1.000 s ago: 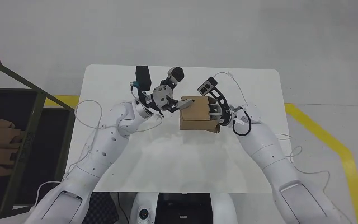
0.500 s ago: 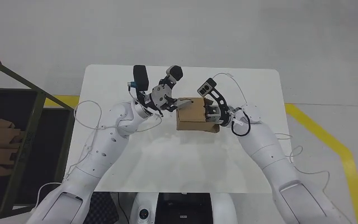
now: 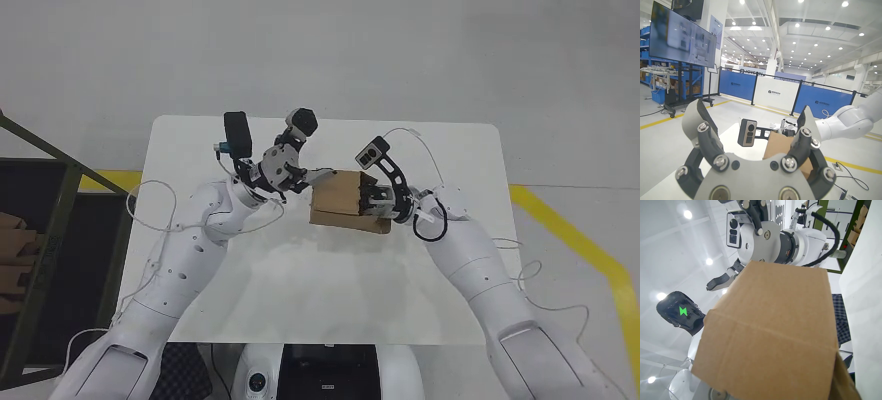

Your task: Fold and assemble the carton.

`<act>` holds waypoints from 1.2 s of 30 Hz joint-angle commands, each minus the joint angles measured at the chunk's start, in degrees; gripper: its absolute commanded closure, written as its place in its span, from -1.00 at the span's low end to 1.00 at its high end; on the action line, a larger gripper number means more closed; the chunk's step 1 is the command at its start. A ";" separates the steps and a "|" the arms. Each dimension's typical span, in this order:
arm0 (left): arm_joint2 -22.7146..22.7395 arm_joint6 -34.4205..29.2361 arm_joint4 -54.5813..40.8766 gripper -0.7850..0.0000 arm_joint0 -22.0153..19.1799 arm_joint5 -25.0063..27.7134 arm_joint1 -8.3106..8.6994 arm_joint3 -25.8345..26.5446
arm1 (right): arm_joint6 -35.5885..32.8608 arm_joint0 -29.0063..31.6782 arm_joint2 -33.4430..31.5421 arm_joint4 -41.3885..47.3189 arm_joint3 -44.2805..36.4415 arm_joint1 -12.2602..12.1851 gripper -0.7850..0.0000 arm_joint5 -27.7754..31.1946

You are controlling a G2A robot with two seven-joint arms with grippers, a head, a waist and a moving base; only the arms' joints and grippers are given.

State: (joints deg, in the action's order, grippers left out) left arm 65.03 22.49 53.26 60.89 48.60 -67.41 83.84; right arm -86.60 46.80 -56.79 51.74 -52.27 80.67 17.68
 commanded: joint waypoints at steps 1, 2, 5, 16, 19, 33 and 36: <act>0.52 0.40 -0.22 -1.00 0.40 -0.25 0.01 0.12 | -0.19 0.14 -0.37 0.85 0.09 0.05 1.00 -0.19; 0.77 0.45 -0.32 -1.00 0.61 -0.34 0.01 0.08 | -0.22 0.18 -0.63 1.35 0.18 0.08 1.00 -0.23; 1.05 0.13 -0.31 -1.00 1.23 -0.45 0.00 -0.34 | -0.52 0.19 -1.16 2.10 0.44 0.15 1.00 -0.52; -0.84 -1.93 -2.54 -1.00 0.81 0.18 -0.77 -1.31 | 0.06 0.43 -1.36 1.31 0.27 0.61 1.00 0.05; -1.28 -1.86 -3.26 -1.00 0.35 0.27 -1.04 -1.50 | 0.68 0.57 -1.20 0.58 0.27 0.74 1.00 0.67; -0.87 -1.55 -3.39 -1.00 -0.21 0.61 -1.67 -0.69 | 2.00 0.88 -1.27 0.35 0.32 1.23 1.00 1.99; -0.54 -1.39 -2.94 -1.00 0.16 0.17 -1.72 -1.42 | 1.71 0.86 -2.42 1.77 0.40 1.13 1.00 1.71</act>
State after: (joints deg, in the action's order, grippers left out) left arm 64.41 21.03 50.22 60.94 48.84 -69.12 82.72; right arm -84.74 47.67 -58.94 53.29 -51.87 81.84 19.54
